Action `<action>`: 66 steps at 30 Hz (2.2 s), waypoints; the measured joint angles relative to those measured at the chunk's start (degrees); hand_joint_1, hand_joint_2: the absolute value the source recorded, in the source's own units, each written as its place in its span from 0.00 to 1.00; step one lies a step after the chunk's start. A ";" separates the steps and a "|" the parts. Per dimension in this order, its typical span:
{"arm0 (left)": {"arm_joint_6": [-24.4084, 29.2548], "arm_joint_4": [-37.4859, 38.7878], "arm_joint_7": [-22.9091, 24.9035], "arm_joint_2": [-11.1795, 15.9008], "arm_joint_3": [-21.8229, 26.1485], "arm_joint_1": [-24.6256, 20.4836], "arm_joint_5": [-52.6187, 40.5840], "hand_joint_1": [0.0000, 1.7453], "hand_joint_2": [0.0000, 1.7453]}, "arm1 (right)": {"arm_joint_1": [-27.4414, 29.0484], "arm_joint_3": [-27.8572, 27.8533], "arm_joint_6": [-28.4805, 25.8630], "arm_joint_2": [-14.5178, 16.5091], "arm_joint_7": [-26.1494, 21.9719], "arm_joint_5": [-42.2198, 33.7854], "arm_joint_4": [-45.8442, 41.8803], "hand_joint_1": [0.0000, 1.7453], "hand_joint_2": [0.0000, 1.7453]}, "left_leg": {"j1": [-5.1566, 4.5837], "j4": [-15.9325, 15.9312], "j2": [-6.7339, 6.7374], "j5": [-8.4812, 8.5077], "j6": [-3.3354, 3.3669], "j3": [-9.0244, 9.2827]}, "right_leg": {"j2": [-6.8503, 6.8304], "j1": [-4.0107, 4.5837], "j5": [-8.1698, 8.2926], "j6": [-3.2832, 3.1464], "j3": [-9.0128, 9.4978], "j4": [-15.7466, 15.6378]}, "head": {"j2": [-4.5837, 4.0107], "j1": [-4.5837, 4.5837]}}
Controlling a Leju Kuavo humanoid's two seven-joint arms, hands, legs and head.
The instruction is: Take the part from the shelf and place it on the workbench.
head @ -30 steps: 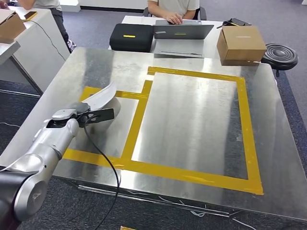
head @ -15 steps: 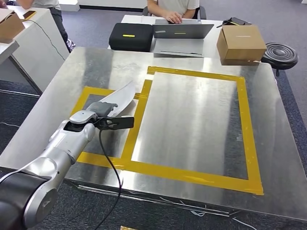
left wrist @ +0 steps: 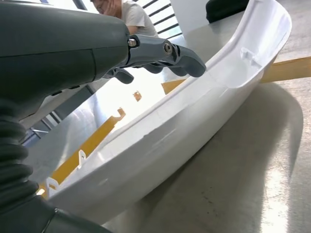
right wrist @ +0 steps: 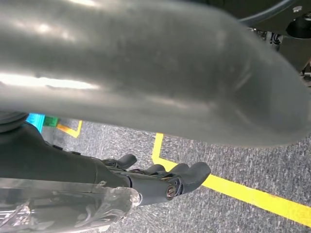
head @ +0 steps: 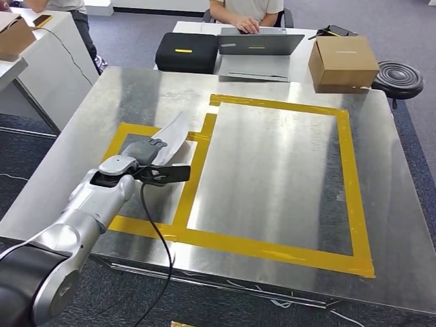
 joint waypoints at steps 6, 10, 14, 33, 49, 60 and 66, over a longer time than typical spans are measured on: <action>-0.75 -1.19 -0.62 0.07 -0.22 0.77 2.29 0.00 0.00 | 0.00 -0.30 0.00 -0.01 0.05 0.01 0.00 0.00 0.00 | 0.00 0.00 0.00 0.00 0.00 0.00 | 0.00 0.00 0.00 0.00 -0.03 0.00 | 0.00 -0.01; -3.80 -6.56 -13.92 -1.90 4.79 3.41 20.98 0.00 0.00 | 0.04 -0.44 0.12 -0.02 -0.06 -0.12 0.00 0.00 0.00 | 0.00 0.00 -0.01 0.00 0.00 -0.05 | -0.03 0.00 -0.01 0.01 -0.04 -0.01 | 0.00 0.01; -13.84 -15.44 -25.41 -3.62 11.64 6.77 49.74 0.00 0.00 | 0.41 -0.69 0.58 -0.01 -1.13 -0.33 0.00 0.00 0.00 | 0.00 0.00 0.15 -0.12 -0.07 -0.02 | 0.31 -0.01 0.00 0.02 -0.07 -0.02 | 0.00 0.01; -14.07 -36.67 -22.72 -4.79 32.91 12.21 98.26 0.00 0.00 | 0.78 -0.79 1.13 0.36 -2.03 0.23 0.00 0.00 0.00 | 0.08 0.00 0.11 -0.10 -0.11 -0.08 | 0.23 0.08 -0.03 -0.01 -0.09 -0.03 | 0.00 0.02; -3.12 -52.45 -35.80 -4.51 63.10 16.89 75.26 0.00 0.00 | 0.66 -2.27 0.04 3.93 -0.86 -2.26 -0.08 0.00 0.00 | 0.11 -0.02 0.13 -0.17 -0.20 -0.15 | 0.27 0.15 -0.19 -0.14 -0.18 -0.01 | 0.00 0.00; -2.82 -59.24 -37.64 -3.75 78.21 22.83 80.07 0.00 0.00 | 0.78 -5.15 -1.90 4.75 2.56 -5.13 -0.57 0.00 0.00 | 0.10 -0.02 0.13 -0.33 -0.37 -0.10 | 0.29 0.15 -0.30 -0.22 -0.18 -0.03 | 0.00 -0.01; -2.70 -59.82 -38.20 -3.97 81.63 23.97 79.91 0.00 0.00 | 0.51 -6.04 -1.92 5.15 2.60 -5.39 -0.81 0.00 0.00 | 0.11 -0.02 0.06 -0.33 -0.37 -0.11 | 0.16 0.16 -0.33 -0.22 -0.13 -0.03 | 0.00 -0.01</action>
